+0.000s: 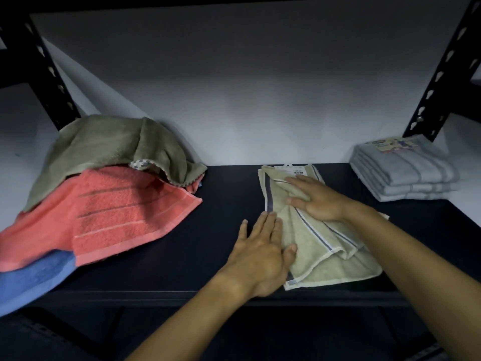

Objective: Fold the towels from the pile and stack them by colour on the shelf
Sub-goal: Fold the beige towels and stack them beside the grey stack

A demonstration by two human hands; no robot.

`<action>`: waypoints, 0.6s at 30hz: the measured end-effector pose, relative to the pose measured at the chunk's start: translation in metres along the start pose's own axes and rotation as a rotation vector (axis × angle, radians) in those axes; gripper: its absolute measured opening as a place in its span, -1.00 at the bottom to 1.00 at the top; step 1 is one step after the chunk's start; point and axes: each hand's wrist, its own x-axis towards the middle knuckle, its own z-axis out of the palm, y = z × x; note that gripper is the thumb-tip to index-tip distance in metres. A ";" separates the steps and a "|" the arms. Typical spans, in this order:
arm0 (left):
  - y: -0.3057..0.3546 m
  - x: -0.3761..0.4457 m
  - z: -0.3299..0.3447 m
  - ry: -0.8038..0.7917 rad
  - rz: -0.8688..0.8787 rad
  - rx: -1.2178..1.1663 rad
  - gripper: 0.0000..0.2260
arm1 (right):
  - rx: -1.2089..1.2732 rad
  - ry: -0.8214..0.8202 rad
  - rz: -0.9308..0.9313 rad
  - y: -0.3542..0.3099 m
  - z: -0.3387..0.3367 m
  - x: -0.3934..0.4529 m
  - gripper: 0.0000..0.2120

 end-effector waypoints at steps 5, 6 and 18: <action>-0.009 0.000 -0.009 0.052 0.028 -0.099 -0.42 | 0.050 0.262 0.002 0.020 -0.006 -0.028 -0.45; -0.011 0.003 -0.013 0.084 0.030 -0.113 -0.43 | 0.026 0.278 0.018 0.025 -0.007 -0.035 -0.46; -0.078 0.118 -0.055 0.366 -0.249 -0.307 -0.77 | -0.095 0.409 -0.187 -0.045 0.002 -0.009 -0.79</action>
